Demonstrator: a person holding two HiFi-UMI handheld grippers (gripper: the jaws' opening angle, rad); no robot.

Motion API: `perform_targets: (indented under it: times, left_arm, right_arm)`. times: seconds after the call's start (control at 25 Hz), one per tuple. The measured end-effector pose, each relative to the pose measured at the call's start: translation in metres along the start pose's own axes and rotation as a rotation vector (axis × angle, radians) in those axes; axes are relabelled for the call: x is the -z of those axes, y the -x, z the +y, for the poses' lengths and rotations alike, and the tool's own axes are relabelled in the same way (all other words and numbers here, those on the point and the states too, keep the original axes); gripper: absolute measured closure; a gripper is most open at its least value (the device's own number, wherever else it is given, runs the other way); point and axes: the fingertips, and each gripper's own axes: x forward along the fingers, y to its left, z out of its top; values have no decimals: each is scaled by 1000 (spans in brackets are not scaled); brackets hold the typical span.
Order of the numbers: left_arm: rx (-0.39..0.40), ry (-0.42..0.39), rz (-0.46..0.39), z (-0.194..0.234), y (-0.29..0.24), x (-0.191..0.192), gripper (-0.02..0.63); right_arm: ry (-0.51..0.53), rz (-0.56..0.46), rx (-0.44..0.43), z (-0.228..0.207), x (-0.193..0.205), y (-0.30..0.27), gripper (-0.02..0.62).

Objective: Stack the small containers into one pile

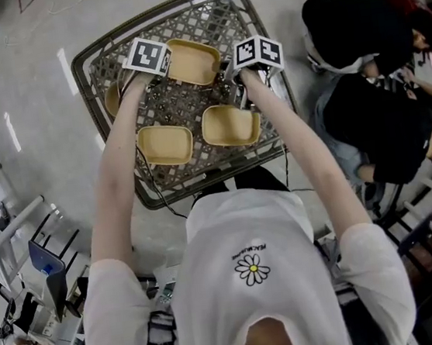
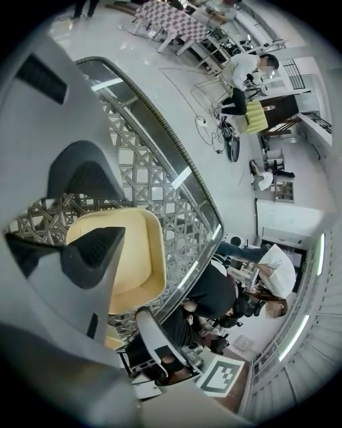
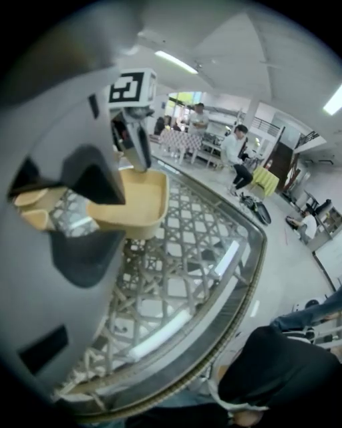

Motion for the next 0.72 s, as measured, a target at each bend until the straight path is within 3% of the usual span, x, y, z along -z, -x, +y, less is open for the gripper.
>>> perform_targets:
  times: [0.2, 0.72]
  left_arm:
    - [4, 21, 43, 3, -13, 9, 525]
    - [19, 35, 62, 1, -17, 10, 565]
  right_arm:
    - [-39, 19, -1, -4, 4, -10, 465]
    - [-45, 33, 39, -11, 9, -20, 531]
